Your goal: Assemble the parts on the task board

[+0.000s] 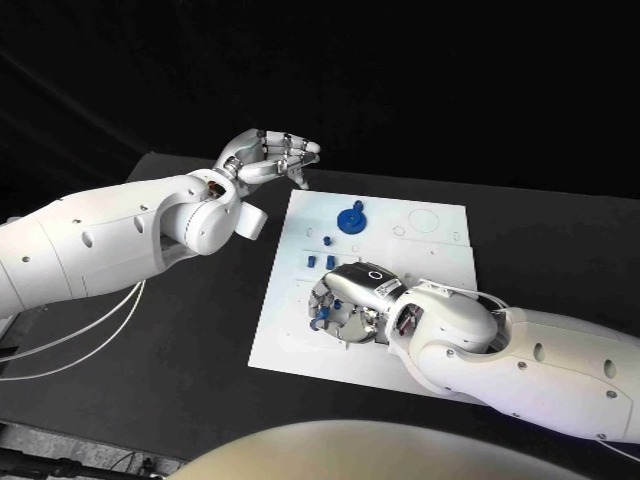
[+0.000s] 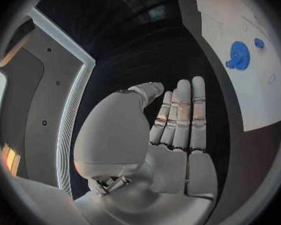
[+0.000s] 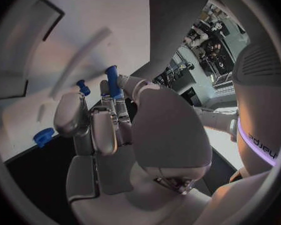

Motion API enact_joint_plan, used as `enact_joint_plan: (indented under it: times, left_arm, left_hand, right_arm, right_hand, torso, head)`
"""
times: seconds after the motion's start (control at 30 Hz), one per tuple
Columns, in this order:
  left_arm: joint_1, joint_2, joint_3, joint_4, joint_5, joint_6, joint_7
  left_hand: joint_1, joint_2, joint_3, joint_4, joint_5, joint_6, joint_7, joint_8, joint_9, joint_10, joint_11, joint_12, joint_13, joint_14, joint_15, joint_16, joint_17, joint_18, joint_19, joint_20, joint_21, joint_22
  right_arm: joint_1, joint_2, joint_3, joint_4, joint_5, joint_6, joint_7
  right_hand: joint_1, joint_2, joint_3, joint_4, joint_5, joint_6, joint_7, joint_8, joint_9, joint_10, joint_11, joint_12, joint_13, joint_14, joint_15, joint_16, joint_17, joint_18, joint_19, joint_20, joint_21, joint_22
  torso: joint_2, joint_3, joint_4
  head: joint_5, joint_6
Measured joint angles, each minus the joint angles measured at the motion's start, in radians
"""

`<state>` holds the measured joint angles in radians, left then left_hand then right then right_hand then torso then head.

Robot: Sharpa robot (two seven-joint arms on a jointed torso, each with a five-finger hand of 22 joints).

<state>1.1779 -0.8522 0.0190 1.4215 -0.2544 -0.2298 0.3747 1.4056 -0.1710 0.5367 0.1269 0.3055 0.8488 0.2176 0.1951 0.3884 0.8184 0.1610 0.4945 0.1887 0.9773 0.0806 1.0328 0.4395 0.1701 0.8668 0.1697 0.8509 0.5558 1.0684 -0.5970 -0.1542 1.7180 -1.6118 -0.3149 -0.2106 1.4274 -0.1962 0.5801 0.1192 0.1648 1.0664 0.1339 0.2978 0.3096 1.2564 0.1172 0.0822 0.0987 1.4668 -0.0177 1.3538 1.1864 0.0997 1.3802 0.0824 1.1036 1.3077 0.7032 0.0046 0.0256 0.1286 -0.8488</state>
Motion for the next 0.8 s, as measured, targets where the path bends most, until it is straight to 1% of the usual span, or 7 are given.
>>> enact_joint_plan:
  times: [0.43, 0.6, 0.63, 0.77, 0.8]
  left_arm:
    - [0.000, -0.002, 0.000, 0.002, -0.002, 0.000, 0.000]
    - [0.000, -0.003, 0.000, 0.002, -0.002, 0.000, -0.001]
    - [0.000, -0.003, 0.000, 0.003, -0.002, 0.000, -0.001]
    - [0.000, -0.003, 0.000, 0.003, -0.003, 0.000, -0.001]
    - [0.000, -0.003, 0.000, 0.003, -0.003, 0.000, -0.001]
  left_hand:
    - [0.000, 0.000, 0.000, 0.000, 0.000, 0.000, 0.000, 0.000, 0.000, 0.000, 0.000, 0.000, 0.000, 0.000, 0.000, 0.000, 0.000, 0.000, 0.000, 0.000, 0.000, 0.000]
    - [0.000, 0.000, 0.000, 0.000, 0.000, 0.000, 0.000, 0.000, 0.000, 0.000, 0.000, 0.000, 0.000, 0.000, 0.000, -0.001, 0.000, 0.000, 0.000, 0.000, 0.000, 0.000]
    - [0.000, 0.000, 0.000, 0.000, 0.000, -0.004, -0.004, 0.000, 0.000, -0.004, -0.004, 0.000, -0.001, 0.000, 0.000, -0.004, 0.000, 0.000, 0.000, 0.000, 0.000, 0.000]
    - [0.000, 0.000, 0.000, 0.000, 0.000, -0.003, -0.003, 0.000, 0.000, -0.004, -0.004, 0.000, -0.001, 0.000, 0.000, -0.004, 0.000, 0.000, 0.000, 0.000, 0.000, 0.000]
    - [0.000, 0.000, 0.000, 0.000, 0.000, -0.003, -0.003, 0.000, 0.000, -0.004, -0.004, 0.000, -0.001, 0.000, 0.000, -0.004, 0.000, 0.000, 0.000, 0.000, 0.000, 0.000]
  right_arm:
    - [-0.001, 0.009, 0.000, -0.009, -0.025, 0.010, -0.006]
    - [-0.002, 0.014, -0.001, -0.011, -0.030, 0.011, -0.006]
    - [-0.002, 0.015, -0.001, -0.012, -0.031, 0.012, -0.006]
    - [-0.003, 0.018, -0.002, -0.012, -0.035, 0.013, -0.008]
    - [-0.003, 0.018, -0.002, -0.012, -0.036, 0.014, -0.009]
  right_hand:
    - [-0.002, -0.003, -0.002, -0.004, 0.000, 0.000, 0.000, 0.000, 0.001, 0.000, 0.000, 0.005, 0.004, 0.000, 0.000, 0.000, 0.000, 0.000, 0.000, 0.000, -0.004, 0.000]
    - [-0.005, 0.000, -0.002, -0.004, 0.000, 0.000, 0.000, 0.000, 0.001, 0.000, 0.000, 0.005, 0.003, 0.000, 0.000, 0.000, -0.003, 0.000, -0.002, -0.002, -0.006, 0.000]
    - [-0.005, 0.000, -0.002, -0.004, 0.000, 0.000, 0.000, 0.000, 0.001, 0.000, 0.000, 0.005, 0.003, 0.000, 0.000, 0.000, -0.004, 0.000, -0.004, -0.004, -0.006, 0.000]
    - [-0.009, 0.004, -0.009, -0.012, 0.000, -0.004, 0.003, 0.004, 0.005, 0.000, 0.000, 0.005, 0.003, 0.000, 0.000, -0.006, -0.012, 0.000, -0.007, 0.000, -0.014, 0.000]
    - [-0.013, 0.000, -0.008, -0.014, 0.000, -0.007, -0.001, 0.004, 0.008, 0.000, 0.000, 0.005, 0.003, 0.000, 0.000, -0.007, -0.013, 0.000, -0.007, 0.000, -0.016, 0.000]
  torso:
    - [0.000, -0.0003, 0.0002]
    - [0.000, -0.0001, -0.0010]
    - [0.000, 0.0000, -0.0010]
    - [0.000, 0.0000, -0.0004]
    - [0.000, 0.0000, -0.0005]
  head:
    - [0.003, -0.005]
    - [0.003, -0.006]
    - [0.003, -0.007]
    - [0.002, -0.007]
    - [0.002, -0.008]
